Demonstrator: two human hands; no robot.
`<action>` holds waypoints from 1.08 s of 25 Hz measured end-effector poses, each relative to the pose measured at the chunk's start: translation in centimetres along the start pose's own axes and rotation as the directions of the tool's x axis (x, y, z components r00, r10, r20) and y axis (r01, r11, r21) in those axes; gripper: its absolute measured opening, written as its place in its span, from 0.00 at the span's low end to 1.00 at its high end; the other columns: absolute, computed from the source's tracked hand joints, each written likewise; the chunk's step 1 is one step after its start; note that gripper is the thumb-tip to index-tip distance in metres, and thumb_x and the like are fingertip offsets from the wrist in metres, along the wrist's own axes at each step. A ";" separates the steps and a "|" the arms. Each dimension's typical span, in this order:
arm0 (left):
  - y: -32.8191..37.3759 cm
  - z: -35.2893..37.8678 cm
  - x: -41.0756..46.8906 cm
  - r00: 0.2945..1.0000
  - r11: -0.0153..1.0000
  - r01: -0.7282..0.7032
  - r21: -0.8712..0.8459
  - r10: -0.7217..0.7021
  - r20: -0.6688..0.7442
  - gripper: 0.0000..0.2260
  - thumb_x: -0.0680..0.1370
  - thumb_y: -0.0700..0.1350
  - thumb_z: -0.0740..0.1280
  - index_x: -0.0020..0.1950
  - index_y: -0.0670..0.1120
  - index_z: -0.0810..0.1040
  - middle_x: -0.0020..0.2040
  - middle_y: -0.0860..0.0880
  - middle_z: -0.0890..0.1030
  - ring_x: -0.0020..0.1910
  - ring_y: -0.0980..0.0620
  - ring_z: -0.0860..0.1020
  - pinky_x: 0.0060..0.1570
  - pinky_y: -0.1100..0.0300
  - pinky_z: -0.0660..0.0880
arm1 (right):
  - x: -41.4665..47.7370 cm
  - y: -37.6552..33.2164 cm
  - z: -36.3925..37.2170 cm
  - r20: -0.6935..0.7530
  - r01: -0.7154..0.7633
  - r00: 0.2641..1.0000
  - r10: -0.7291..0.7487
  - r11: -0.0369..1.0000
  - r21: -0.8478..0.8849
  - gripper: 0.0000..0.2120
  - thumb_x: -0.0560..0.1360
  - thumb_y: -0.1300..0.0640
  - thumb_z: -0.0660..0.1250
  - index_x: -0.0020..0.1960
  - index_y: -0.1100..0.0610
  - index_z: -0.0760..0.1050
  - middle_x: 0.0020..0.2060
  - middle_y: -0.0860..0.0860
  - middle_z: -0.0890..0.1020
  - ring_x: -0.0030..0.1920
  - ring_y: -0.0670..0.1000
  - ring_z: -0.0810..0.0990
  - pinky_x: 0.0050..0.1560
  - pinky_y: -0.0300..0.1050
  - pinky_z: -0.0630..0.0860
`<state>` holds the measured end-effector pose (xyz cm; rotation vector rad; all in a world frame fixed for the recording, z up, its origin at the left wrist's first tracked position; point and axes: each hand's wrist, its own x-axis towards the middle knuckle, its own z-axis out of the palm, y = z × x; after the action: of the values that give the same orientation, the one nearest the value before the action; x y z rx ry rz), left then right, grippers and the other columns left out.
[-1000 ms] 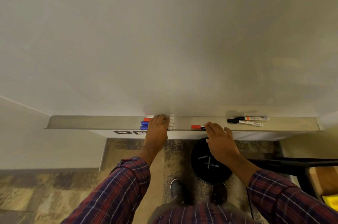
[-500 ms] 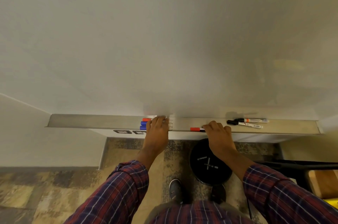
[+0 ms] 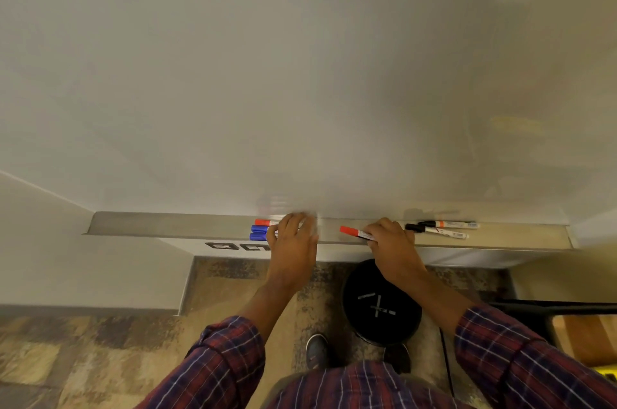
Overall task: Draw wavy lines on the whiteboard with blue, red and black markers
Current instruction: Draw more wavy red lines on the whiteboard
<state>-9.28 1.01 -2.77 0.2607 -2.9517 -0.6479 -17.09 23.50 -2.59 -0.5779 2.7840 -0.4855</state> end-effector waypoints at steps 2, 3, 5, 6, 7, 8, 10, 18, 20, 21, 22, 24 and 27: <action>2.3 -0.6 -0.2 0.996 0.969 0.061 -0.241 -0.074 -0.044 0.17 0.86 0.48 0.64 0.74 0.48 0.77 0.73 0.47 0.78 0.75 0.46 0.72 0.75 0.46 0.61 | -1.1 -0.5 -1.2 -0.037 -0.008 0.999 0.016 0.977 0.212 0.13 0.81 0.60 0.66 0.63 0.51 0.79 0.56 0.48 0.79 0.56 0.53 0.77 0.59 0.54 0.72; 3.4 -1.0 -0.4 0.992 0.928 0.081 -0.363 -0.110 -0.059 0.17 0.86 0.49 0.63 0.73 0.47 0.78 0.72 0.47 0.79 0.73 0.48 0.74 0.76 0.47 0.66 | -1.8 -0.9 -2.1 -0.053 0.002 0.998 0.016 0.945 0.326 0.12 0.80 0.60 0.67 0.62 0.52 0.79 0.53 0.48 0.80 0.53 0.51 0.78 0.57 0.54 0.75; 5.9 -2.3 -0.5 0.975 0.788 0.156 -0.596 -0.220 -0.036 0.14 0.86 0.48 0.64 0.71 0.48 0.80 0.67 0.50 0.83 0.68 0.53 0.79 0.71 0.50 0.75 | -3.5 -1.9 -4.2 -0.049 -0.001 0.998 0.032 0.844 0.537 0.10 0.80 0.61 0.67 0.60 0.51 0.80 0.49 0.47 0.82 0.48 0.48 0.80 0.52 0.49 0.79; 7.3 -3.3 -0.5 0.961 0.681 0.219 -0.699 -0.273 0.035 0.13 0.87 0.48 0.64 0.69 0.49 0.81 0.64 0.52 0.85 0.65 0.56 0.81 0.69 0.50 0.78 | -4.2 -2.6 -5.4 -0.011 -0.037 0.998 0.057 0.771 0.636 0.10 0.80 0.62 0.67 0.58 0.51 0.80 0.46 0.47 0.83 0.45 0.47 0.81 0.48 0.45 0.79; 8.7 -4.2 -0.5 0.947 0.558 0.276 -0.783 -0.295 0.124 0.12 0.87 0.47 0.64 0.67 0.49 0.83 0.62 0.53 0.86 0.63 0.56 0.82 0.67 0.50 0.79 | -5.0 -3.3 -6.7 0.041 -0.087 0.996 0.083 0.673 0.734 0.10 0.81 0.63 0.66 0.57 0.51 0.80 0.44 0.48 0.83 0.42 0.48 0.82 0.45 0.44 0.80; 9.9 -5.1 -0.7 0.936 0.435 0.321 -0.841 -0.284 0.210 0.12 0.87 0.47 0.63 0.66 0.49 0.84 0.59 0.52 0.87 0.62 0.54 0.83 0.67 0.48 0.80 | -5.8 -4.0 -7.9 0.098 -0.135 0.991 0.096 0.555 0.821 0.11 0.81 0.65 0.64 0.57 0.53 0.80 0.43 0.51 0.84 0.39 0.50 0.82 0.42 0.45 0.80; 12.1 -6.3 -1.1 0.917 0.222 0.381 -0.897 -0.212 0.337 0.15 0.88 0.47 0.59 0.64 0.46 0.85 0.59 0.47 0.88 0.62 0.48 0.84 0.68 0.44 0.79 | -7.2 -5.0 -9.9 0.191 -0.209 0.978 0.088 0.329 0.921 0.14 0.82 0.68 0.59 0.57 0.56 0.80 0.40 0.56 0.82 0.34 0.53 0.79 0.33 0.47 0.78; 16.3 -8.3 -2.3 0.881 -0.248 0.461 -0.852 0.012 0.473 0.21 0.87 0.48 0.56 0.72 0.37 0.76 0.69 0.35 0.81 0.69 0.39 0.79 0.72 0.43 0.74 | -10.1 -5.8 -13.3 0.356 -0.354 0.934 0.031 -0.072 0.933 0.11 0.85 0.57 0.59 0.56 0.60 0.79 0.33 0.56 0.75 0.23 0.49 0.65 0.23 0.35 0.57; 17.0 -8.4 -2.7 0.884 -0.288 0.461 -0.839 0.070 0.462 0.21 0.87 0.49 0.56 0.72 0.36 0.76 0.70 0.34 0.79 0.72 0.35 0.77 0.74 0.41 0.72 | -10.7 -5.5 -14.0 0.404 -0.407 0.913 -0.051 -0.147 0.901 0.13 0.85 0.53 0.58 0.55 0.60 0.77 0.32 0.55 0.73 0.22 0.47 0.64 0.20 0.35 0.57; 17.3 -8.5 -2.9 0.886 -0.299 0.460 -0.836 0.096 0.453 0.22 0.87 0.49 0.57 0.73 0.37 0.76 0.71 0.34 0.78 0.72 0.35 0.77 0.74 0.40 0.72 | -11.0 -5.4 -14.2 0.428 -0.437 0.899 -0.089 -0.180 0.881 0.15 0.85 0.51 0.57 0.53 0.60 0.77 0.31 0.54 0.71 0.21 0.46 0.63 0.20 0.35 0.55; 17.6 -8.6 -3.0 0.887 -0.304 0.459 -0.834 0.114 0.447 0.22 0.86 0.49 0.57 0.73 0.37 0.76 0.72 0.34 0.78 0.72 0.34 0.76 0.74 0.41 0.72 | -11.2 -5.4 -14.4 0.451 -0.468 0.884 -0.126 -0.212 0.858 0.16 0.85 0.50 0.56 0.53 0.60 0.77 0.30 0.53 0.69 0.21 0.46 0.61 0.20 0.36 0.53; 18.4 -8.8 -3.4 0.888 -0.315 0.458 -0.831 0.122 0.443 0.22 0.86 0.49 0.58 0.72 0.37 0.77 0.72 0.33 0.78 0.73 0.33 0.76 0.74 0.43 0.74 | -11.6 -5.3 -14.8 0.486 -0.521 0.853 -0.190 -0.269 0.810 0.18 0.85 0.47 0.56 0.53 0.59 0.78 0.29 0.51 0.65 0.20 0.45 0.59 0.21 0.37 0.51; 19.4 -9.0 -3.7 0.884 -0.382 0.459 -0.802 0.102 0.457 0.19 0.86 0.48 0.58 0.67 0.36 0.78 0.69 0.32 0.79 0.72 0.32 0.77 0.73 0.42 0.74 | -12.1 -5.0 -15.1 0.496 -0.554 0.831 -0.252 -0.303 0.775 0.18 0.84 0.44 0.57 0.48 0.57 0.77 0.27 0.49 0.59 0.19 0.45 0.57 0.21 0.34 0.53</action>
<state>-7.13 15.41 13.29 0.4340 -1.1285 -3.1260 -9.35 28.35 15.20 0.2163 0.9056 -1.8948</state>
